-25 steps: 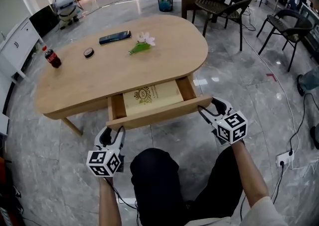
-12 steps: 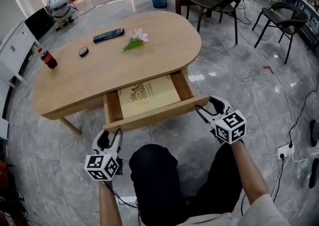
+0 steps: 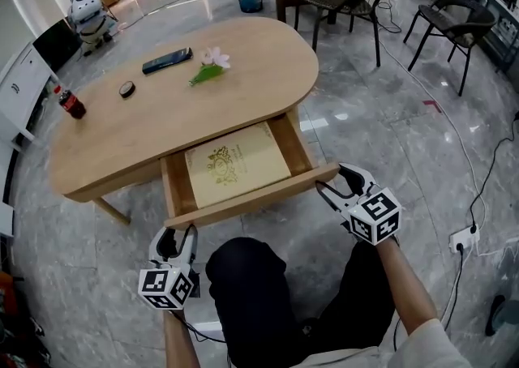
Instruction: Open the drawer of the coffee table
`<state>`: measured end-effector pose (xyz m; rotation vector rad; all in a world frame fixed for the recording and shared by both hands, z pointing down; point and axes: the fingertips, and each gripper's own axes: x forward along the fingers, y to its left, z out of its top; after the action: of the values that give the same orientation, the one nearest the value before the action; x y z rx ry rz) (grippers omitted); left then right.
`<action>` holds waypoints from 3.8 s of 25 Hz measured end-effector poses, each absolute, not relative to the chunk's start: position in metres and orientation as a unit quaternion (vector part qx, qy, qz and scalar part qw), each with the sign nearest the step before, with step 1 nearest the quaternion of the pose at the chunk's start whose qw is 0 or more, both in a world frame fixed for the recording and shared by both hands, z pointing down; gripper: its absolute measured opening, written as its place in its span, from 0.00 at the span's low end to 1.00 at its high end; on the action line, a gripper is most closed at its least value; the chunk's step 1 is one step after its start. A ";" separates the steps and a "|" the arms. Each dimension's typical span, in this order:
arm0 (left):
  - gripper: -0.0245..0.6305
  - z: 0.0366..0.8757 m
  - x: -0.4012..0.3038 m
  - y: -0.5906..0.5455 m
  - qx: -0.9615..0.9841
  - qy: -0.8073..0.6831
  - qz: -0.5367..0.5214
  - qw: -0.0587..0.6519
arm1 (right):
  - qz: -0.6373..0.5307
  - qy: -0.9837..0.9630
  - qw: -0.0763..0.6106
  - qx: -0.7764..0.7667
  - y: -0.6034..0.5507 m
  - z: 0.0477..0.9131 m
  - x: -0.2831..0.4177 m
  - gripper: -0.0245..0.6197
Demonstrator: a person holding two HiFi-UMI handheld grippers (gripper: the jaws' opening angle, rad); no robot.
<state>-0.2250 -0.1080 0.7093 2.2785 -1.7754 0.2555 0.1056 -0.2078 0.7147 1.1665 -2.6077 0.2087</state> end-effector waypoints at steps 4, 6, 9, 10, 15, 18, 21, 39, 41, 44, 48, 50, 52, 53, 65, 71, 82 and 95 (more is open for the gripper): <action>0.37 0.712 -0.224 -0.105 0.779 -0.608 0.087 0.125 | 0.075 -0.900 0.136 0.407 -0.205 0.717 0.106 0.44; 0.37 0.710 -0.223 -0.103 0.779 -0.609 0.084 0.123 | 0.075 -0.900 0.135 0.408 -0.202 0.716 0.107 0.44; 0.37 0.710 -0.223 -0.101 0.779 -0.610 0.082 0.122 | 0.076 -0.900 0.136 0.407 -0.201 0.716 0.107 0.44; 0.37 0.711 -0.224 -0.101 0.778 -0.610 0.082 0.123 | 0.077 -0.900 0.135 0.407 -0.201 0.716 0.107 0.44; 0.37 0.711 -0.224 -0.102 0.778 -0.610 0.082 0.125 | 0.080 -0.898 0.132 0.411 -0.200 0.716 0.106 0.44; 0.37 0.711 -0.222 -0.099 0.776 -0.612 0.080 0.126 | 0.081 -0.898 0.135 0.410 -0.198 0.717 0.107 0.44; 0.37 0.710 -0.221 -0.096 0.775 -0.614 0.077 0.125 | 0.081 -0.899 0.134 0.410 -0.196 0.716 0.108 0.44; 0.37 0.717 -0.219 -0.092 0.781 -0.602 0.086 0.141 | 0.086 -0.897 0.146 0.408 -0.191 0.725 0.109 0.44; 0.37 0.723 -0.219 -0.092 0.782 -0.599 0.090 0.147 | 0.087 -0.896 0.152 0.408 -0.190 0.730 0.110 0.44; 0.37 0.731 -0.218 -0.090 0.782 -0.595 0.099 0.153 | 0.089 -0.895 0.161 0.407 -0.187 0.738 0.109 0.44; 0.37 0.735 -0.218 -0.089 0.784 -0.593 0.102 0.154 | 0.088 -0.894 0.164 0.407 -0.188 0.741 0.109 0.44; 0.37 0.735 -0.218 -0.091 0.785 -0.592 0.099 0.151 | 0.088 -0.894 0.160 0.409 -0.189 0.741 0.109 0.44; 0.37 0.736 -0.218 -0.091 0.785 -0.592 0.099 0.151 | 0.089 -0.894 0.160 0.408 -0.189 0.744 0.110 0.44; 0.37 0.737 -0.218 -0.090 0.785 -0.592 0.100 0.151 | 0.089 -0.895 0.161 0.407 -0.188 0.745 0.109 0.44; 0.37 0.730 -0.223 -0.091 0.789 -0.563 0.154 0.191 | 0.143 -0.895 0.176 0.385 -0.188 0.711 0.121 0.43; 0.37 0.705 -0.234 -0.079 0.749 -0.564 0.205 0.282 | 0.202 -0.877 0.211 0.382 -0.180 0.671 0.107 0.43; 0.37 0.531 -0.189 -0.107 0.745 -0.546 0.222 0.312 | 0.271 -0.841 0.234 0.406 -0.162 0.546 0.061 0.43; 0.37 0.371 -0.117 -0.044 0.742 -0.534 0.247 0.323 | 0.280 -0.814 0.273 0.429 -0.075 0.372 0.051 0.43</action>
<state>-0.1166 -0.0443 0.3712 1.9472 -1.4011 0.6474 0.0509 -0.0751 0.3721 1.1544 -2.1900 0.7540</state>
